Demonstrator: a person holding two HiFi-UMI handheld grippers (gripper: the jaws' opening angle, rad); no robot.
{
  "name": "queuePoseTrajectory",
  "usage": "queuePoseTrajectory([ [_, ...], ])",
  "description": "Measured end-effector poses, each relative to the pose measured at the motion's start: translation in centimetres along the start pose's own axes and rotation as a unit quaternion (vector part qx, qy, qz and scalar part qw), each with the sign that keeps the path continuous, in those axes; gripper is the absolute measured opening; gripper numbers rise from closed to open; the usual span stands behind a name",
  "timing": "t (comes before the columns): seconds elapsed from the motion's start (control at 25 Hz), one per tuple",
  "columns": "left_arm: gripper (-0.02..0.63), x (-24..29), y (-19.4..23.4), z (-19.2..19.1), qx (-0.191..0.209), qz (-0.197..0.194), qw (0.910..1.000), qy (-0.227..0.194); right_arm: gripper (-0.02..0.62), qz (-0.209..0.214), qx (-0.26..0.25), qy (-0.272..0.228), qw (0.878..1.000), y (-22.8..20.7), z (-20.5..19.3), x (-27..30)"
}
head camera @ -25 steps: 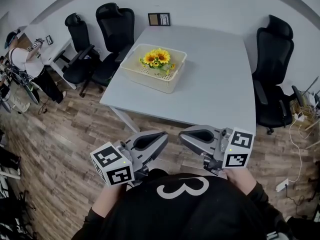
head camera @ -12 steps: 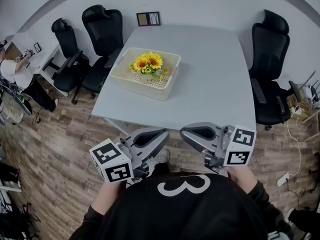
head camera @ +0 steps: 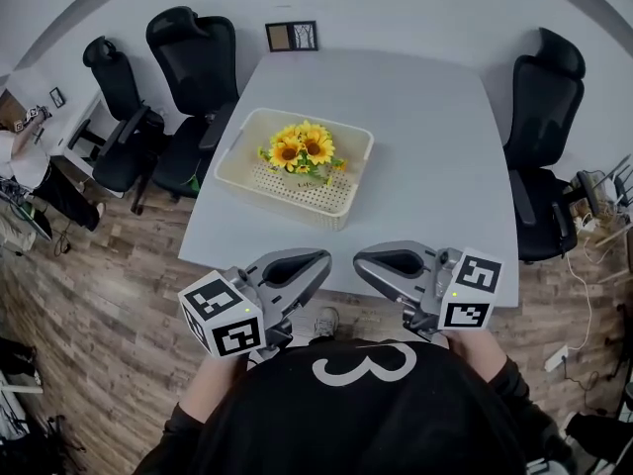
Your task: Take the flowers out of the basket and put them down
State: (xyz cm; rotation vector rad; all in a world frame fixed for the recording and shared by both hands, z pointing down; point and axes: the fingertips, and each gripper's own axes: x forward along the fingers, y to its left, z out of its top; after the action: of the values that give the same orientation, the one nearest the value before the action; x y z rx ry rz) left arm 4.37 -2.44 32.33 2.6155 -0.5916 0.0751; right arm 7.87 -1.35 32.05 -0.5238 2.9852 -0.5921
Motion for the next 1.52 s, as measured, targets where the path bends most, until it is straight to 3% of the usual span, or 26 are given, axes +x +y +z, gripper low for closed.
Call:
queuePoseTrajectory([
  [0.24,0.012,-0.2,5.0,1.4,0.010,0.001,0.9999,0.009,0.008,-0.014,0.000,0.012,1.000,-3.5,0.9,3.6],
  [0.6,0.012,-1.3,10.6,2.5,0.001,-0.008,0.9999,0.011,0.008,-0.040,-0.054,0.064,0.996,-7.2,1.1,8.4],
  [0.72,0.012,-1.5,12.7,2.8,-0.006,-0.008,0.9999,0.010,0.008,-0.062,-0.098,0.115,0.987,-8.9,0.0,10.1],
  [1.04,0.012,-1.9,16.5,2.7,-0.027,-0.004,0.9996,0.013,0.009,-0.102,-0.200,0.187,0.956,-12.7,-1.2,13.5],
  [1.24,0.012,-2.4,18.3,2.8,-0.040,-0.002,0.9992,0.007,0.011,-0.100,-0.214,0.229,0.944,-15.0,-2.4,15.6],
  [1.52,0.012,-3.2,19.7,2.4,-0.054,0.003,0.9985,0.002,0.037,-0.131,-0.213,0.286,0.925,-18.3,-5.2,17.6],
])
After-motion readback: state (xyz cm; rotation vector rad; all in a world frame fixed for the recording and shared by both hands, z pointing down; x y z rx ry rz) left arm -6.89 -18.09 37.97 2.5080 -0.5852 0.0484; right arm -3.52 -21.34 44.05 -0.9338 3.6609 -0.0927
